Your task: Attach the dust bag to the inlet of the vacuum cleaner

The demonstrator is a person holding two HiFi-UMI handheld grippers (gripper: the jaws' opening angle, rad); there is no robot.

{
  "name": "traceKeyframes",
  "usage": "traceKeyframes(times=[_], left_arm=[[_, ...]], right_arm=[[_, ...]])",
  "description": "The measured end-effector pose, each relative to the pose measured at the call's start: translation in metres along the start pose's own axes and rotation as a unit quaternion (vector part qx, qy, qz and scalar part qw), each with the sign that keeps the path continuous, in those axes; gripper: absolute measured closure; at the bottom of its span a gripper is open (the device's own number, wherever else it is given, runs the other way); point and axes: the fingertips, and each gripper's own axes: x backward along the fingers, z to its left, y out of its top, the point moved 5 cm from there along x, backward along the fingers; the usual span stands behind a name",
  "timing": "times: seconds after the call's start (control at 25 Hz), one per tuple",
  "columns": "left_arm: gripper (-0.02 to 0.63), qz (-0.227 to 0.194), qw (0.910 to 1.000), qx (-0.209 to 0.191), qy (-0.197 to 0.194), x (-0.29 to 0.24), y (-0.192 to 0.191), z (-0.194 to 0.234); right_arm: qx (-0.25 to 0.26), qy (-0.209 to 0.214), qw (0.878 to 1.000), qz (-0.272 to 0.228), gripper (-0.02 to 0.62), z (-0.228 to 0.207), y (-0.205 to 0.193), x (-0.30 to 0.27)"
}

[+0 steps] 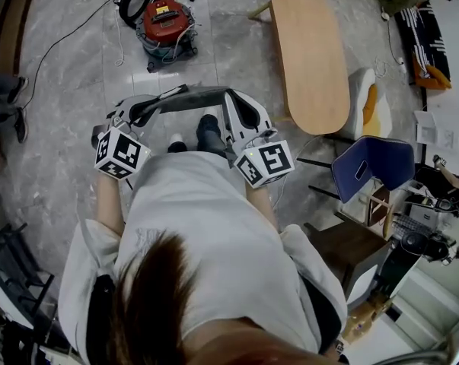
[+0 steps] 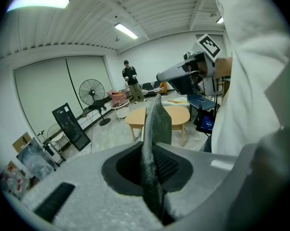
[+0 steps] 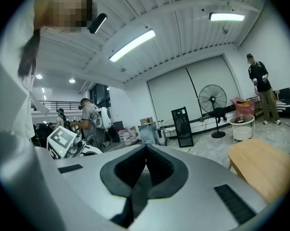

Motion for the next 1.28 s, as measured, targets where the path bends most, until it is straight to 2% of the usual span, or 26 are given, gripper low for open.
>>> traceKeyframes(times=[0.24,0.52,0.8,1.08,1.28], left_arm=[[0.568,0.009,0.9998,0.016,0.012,-0.035,0.017,0.027],[0.569,0.014,0.9983,0.033,0.047,-0.080,0.042,0.060],[0.569,0.026,0.9946,0.049,0.088,-0.113,0.062,0.080],[0.568,0.035,0.9903,0.065,0.118,-0.129,0.079,0.090],[0.568,0.042,0.9883,0.077,0.124,-0.135,0.074,0.098]], right_arm=[[-0.005,0.019,1.000,0.019,0.594,-0.050,0.009,-0.039],[0.009,0.051,0.998,0.029,0.594,-0.112,0.027,-0.074],[0.014,0.076,0.996,0.033,0.594,-0.166,0.041,-0.085],[0.010,0.089,0.995,0.042,0.594,-0.200,0.048,-0.086],[0.007,0.093,0.994,0.052,0.594,-0.209,0.045,-0.100]])
